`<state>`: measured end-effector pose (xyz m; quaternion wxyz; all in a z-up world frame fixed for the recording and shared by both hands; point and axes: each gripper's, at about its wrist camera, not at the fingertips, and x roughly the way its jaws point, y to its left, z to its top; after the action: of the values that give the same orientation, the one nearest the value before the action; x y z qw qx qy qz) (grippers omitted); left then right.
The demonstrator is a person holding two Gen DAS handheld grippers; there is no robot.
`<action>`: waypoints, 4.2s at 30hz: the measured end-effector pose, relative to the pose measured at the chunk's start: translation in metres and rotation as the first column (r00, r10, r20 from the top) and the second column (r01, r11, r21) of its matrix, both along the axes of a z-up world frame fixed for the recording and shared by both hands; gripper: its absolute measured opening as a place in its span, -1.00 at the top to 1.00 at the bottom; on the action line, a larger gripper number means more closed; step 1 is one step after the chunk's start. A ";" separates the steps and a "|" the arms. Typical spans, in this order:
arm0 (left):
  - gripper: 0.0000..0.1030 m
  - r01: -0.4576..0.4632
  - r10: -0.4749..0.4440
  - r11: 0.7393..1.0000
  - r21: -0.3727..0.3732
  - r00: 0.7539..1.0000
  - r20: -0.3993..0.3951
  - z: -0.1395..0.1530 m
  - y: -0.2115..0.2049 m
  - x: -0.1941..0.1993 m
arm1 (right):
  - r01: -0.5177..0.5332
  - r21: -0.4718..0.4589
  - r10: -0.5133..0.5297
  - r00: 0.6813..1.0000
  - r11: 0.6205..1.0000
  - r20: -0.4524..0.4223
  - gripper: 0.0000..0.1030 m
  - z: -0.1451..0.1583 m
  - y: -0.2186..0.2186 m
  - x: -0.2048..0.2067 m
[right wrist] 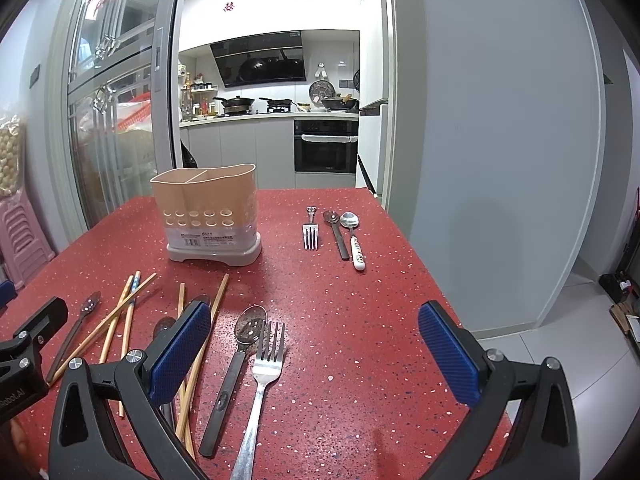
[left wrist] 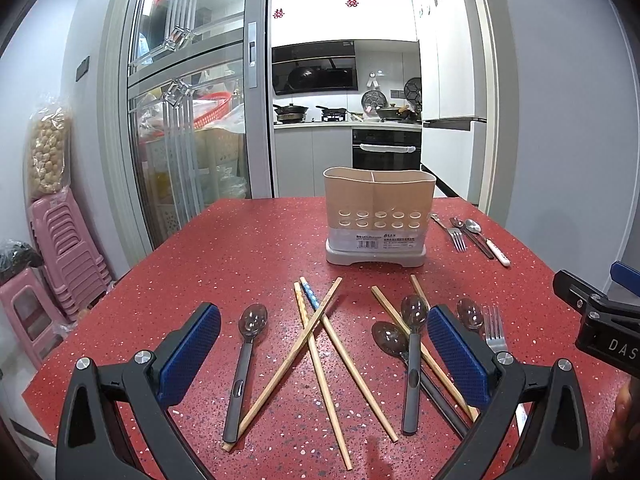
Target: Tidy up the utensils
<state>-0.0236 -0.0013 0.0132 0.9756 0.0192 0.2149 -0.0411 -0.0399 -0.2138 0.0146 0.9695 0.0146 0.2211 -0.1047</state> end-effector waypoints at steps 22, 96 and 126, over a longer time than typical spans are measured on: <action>-1.00 -0.001 0.001 1.000 -0.002 1.000 0.001 0.000 -0.001 0.000 | 0.001 0.002 -0.001 1.000 1.000 0.002 -1.00 0.000 0.000 0.000; -1.00 -0.009 0.017 0.996 0.085 0.996 -0.083 -0.006 0.006 0.022 | -0.043 0.060 0.048 0.995 0.997 -0.083 -1.00 -0.008 -0.005 0.011; -0.83 0.004 0.029 0.998 0.055 0.818 -0.574 -0.077 0.067 0.150 | -0.192 0.132 0.229 0.690 0.972 -0.686 -0.12 -0.076 0.013 0.083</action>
<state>0.1268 0.0652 -0.0639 0.8648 0.0305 0.5001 -0.0329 0.0429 -0.2006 -0.0609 0.8194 -0.0271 0.5724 0.0149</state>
